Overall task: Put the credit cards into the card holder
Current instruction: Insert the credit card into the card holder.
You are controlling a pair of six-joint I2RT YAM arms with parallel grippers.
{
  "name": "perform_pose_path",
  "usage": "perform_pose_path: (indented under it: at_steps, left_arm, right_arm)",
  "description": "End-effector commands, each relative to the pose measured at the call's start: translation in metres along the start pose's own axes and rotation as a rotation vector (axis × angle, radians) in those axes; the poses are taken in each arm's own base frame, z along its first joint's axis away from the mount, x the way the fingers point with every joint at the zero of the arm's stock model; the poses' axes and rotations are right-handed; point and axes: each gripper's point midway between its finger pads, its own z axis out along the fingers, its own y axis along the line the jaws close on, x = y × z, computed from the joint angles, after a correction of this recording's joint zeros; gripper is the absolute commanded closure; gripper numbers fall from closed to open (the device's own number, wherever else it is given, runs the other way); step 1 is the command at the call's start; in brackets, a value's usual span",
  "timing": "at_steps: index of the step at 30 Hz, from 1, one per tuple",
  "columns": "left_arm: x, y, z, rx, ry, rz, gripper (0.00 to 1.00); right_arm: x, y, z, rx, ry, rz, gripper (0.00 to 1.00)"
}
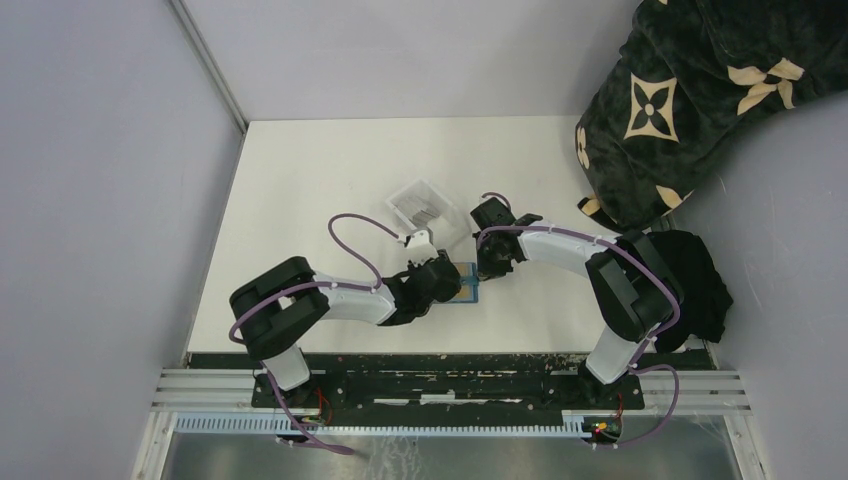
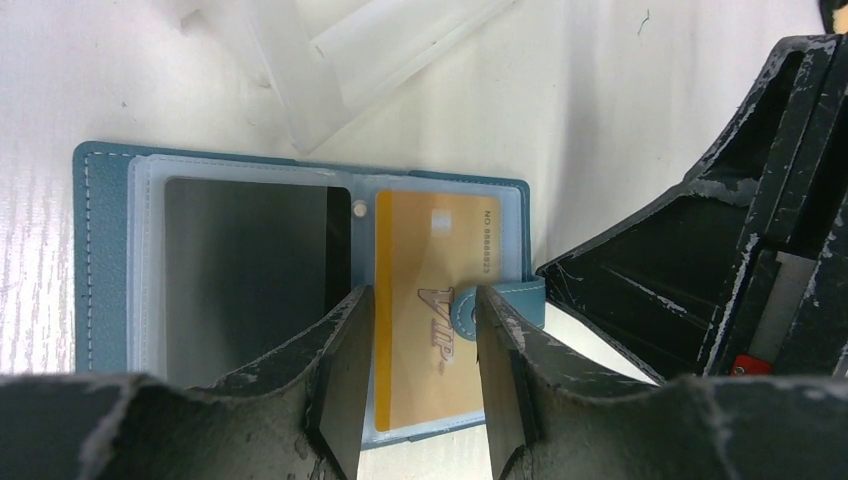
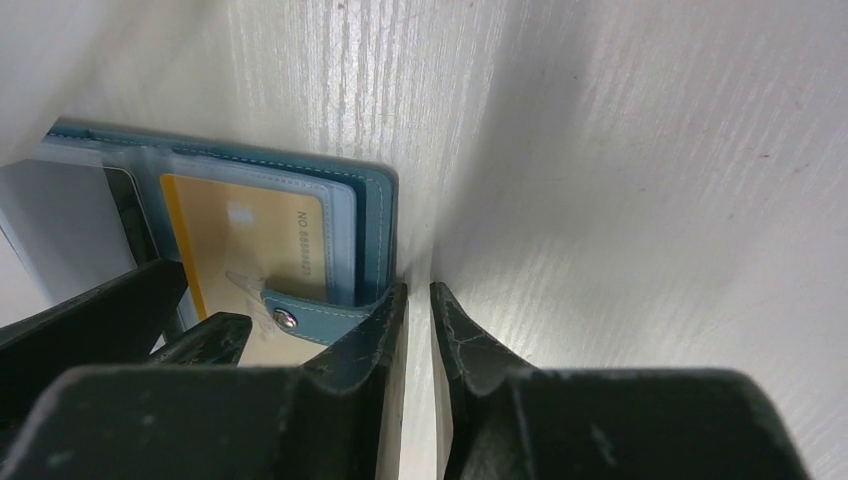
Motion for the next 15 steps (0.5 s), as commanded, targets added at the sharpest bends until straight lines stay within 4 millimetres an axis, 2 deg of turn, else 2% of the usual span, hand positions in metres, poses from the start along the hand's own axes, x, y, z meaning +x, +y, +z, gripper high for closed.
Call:
perform_pose_path:
  at_steps: [1,6,11,15]
  left_arm:
    - [-0.017,-0.042,-0.002,0.118,-0.030,-0.021,0.52]
    - [-0.019,-0.041,-0.002,0.096,-0.021,0.015,0.51]
    - [-0.034,-0.032,-0.014,0.060,-0.062,0.028,0.48]
    - [-0.055,-0.023,-0.026,0.023,-0.125,0.038,0.45]
  right_arm:
    - [-0.013,0.012,-0.005,-0.018,-0.032,-0.001,0.80]
    - [-0.019,0.005,-0.012,0.021,-0.060,-0.020,0.78]
    - [-0.033,0.001,-0.026,0.056,-0.117,-0.039,0.66]
    - [-0.045,0.000,-0.040,0.071,-0.165,-0.051,0.56]
